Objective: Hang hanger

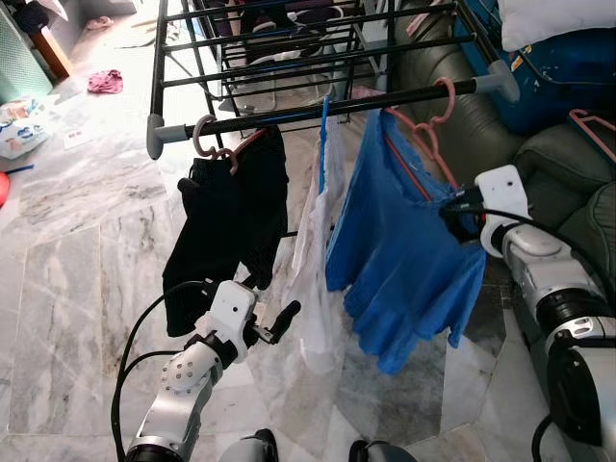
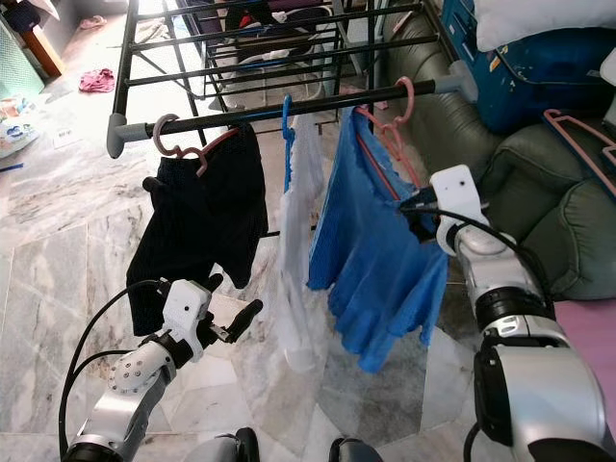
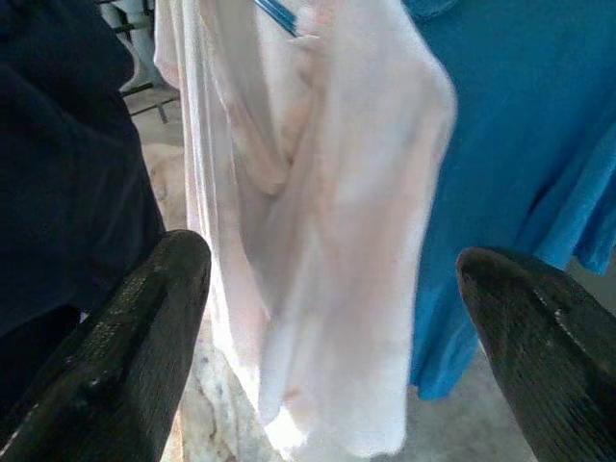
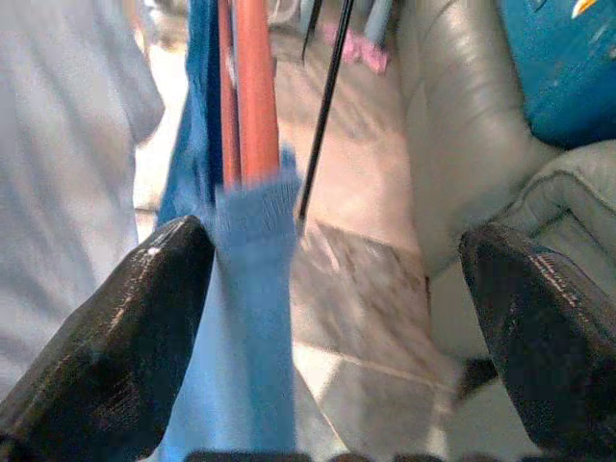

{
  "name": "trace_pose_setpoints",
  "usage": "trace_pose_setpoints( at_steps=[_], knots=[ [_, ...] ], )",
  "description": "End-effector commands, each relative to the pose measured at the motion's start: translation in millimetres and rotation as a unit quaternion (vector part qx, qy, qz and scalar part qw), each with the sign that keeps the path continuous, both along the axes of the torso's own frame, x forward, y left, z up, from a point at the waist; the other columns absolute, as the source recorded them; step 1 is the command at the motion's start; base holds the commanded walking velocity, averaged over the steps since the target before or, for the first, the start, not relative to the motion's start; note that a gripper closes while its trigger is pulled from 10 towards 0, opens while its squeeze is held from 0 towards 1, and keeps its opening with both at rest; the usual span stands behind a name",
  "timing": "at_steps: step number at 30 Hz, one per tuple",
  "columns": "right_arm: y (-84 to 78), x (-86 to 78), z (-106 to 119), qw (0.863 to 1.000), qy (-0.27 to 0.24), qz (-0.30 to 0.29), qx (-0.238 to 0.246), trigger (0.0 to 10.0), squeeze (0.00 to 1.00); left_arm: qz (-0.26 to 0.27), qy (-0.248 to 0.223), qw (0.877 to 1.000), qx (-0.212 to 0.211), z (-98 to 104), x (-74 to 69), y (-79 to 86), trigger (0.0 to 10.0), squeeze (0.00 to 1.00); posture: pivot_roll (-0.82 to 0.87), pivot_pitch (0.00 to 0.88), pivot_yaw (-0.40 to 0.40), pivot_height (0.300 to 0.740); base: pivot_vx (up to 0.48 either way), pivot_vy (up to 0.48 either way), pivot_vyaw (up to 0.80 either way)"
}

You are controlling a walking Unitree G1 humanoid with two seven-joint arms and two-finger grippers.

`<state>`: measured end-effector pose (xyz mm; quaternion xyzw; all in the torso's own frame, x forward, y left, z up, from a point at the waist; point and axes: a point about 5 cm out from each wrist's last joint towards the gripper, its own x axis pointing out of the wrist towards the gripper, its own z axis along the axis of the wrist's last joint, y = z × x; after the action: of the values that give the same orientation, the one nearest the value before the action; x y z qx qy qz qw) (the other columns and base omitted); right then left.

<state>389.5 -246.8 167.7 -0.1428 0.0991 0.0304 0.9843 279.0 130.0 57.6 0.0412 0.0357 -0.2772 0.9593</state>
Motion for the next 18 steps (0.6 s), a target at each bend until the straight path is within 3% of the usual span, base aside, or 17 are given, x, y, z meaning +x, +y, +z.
trace_pose_setpoints(
  at_steps=[1, 2, 7, 9, 10, 11, 14, 15, 17, 18],
  knots=[
    [3.4, 2.5, 6.9, 1.0, -0.022, 0.003, 0.018, 10.0, 0.0, 0.011, -0.006, 1.0, 0.006, 0.7, -0.7, 5.6, 10.0, 0.0, 0.02, 0.201, 0.061, 0.74, 0.0, 0.0, 0.0],
    [2.8, 0.8, 6.6, 0.999, -0.037, 0.001, 0.027, 10.0, 0.0, 0.012, -0.03, 0.999, 0.0, 11.3, 2.7, 3.7, 10.0, 0.0, 0.02, 0.198, 0.06, 0.74, 0.0, 0.0, 0.0],
    [4.5, -8.3, -0.8, 0.997, -0.07, 0.0, 0.032, 10.0, 0.0, 0.032, -0.061, 0.997, -0.019, 30.1, 10.8, 1.6, 10.0, 0.0, 0.01, 0.189, 0.06, 0.74, 0.0, 0.0, 0.0],
    [6.7, -22.1, -8.6, 0.995, -0.096, -0.012, 0.034, 10.0, 0.0, 0.04, -0.081, 0.996, -0.02, 40.2, 14.6, 1.2, 10.0, 0.0, 0.0, 0.187, 0.063, 0.74, 0.0, 0.0, 0.0],
    [9.3, -37.1, -14.7, 0.992, -0.116, -0.021, 0.037, 10.0, 0.0, 0.042, -0.09, 0.995, -0.024, 45.7, 15.5, 1.2, 10.0, 0.0, -0.01, 0.189, 0.067, 0.74, 0.0, 0.0, 0.0],
    [9.3, -37.1, -14.7, 0.992, -0.116, -0.021, 0.037, 10.0, 0.0, 0.042, -0.09, 0.995, -0.024, 45.7, 15.5, 1.2, 10.0, 0.0, -0.01, 0.189, 0.067, 0.74, 0.0, 0.0, 0.0],
    [12.1, -62.7, -21.7, 0.988, -0.139, -0.043, 0.045, 10.0, 0.0, 0.046, -0.095, 0.994, -0.023, 47.7, 15.1, 2.8, 10.0, 0.0, -0.03, 0.191, 0.073, 0.74, 0.0, 0.0, 0.0],
    [12.1, -62.7, -21.7, 0.988, -0.139, -0.043, 0.045, 10.0, 0.0, 0.046, -0.095, 0.994, -0.023, 47.7, 15.1, 2.8, 10.0, 0.0, -0.03, 0.191, 0.073, 0.74, 0.0, 0.0, 0.0],
    [17.2, -94.4, -17.7, 0.982, -0.182, -0.046, 0.027, 10.0, 0.0, 0.049, -0.097, 0.994, -0.022, 50.3, 14.0, 7.2, 10.0, 0.0, -0.06, 0.198, 0.091, 0.74, 0.0, 0.0, 0.0],
    [17.8, -98.5, -14.7, 0.98, -0.193, -0.043, 0.022, 10.0, 0.0, 0.05, -0.097, 0.994, -0.025, 51.6, 14.6, 7.9, 10.0, 0.0, -0.07, 0.203, 0.098, 0.74, 0.0, 0.0, 0.0]
  ],
)
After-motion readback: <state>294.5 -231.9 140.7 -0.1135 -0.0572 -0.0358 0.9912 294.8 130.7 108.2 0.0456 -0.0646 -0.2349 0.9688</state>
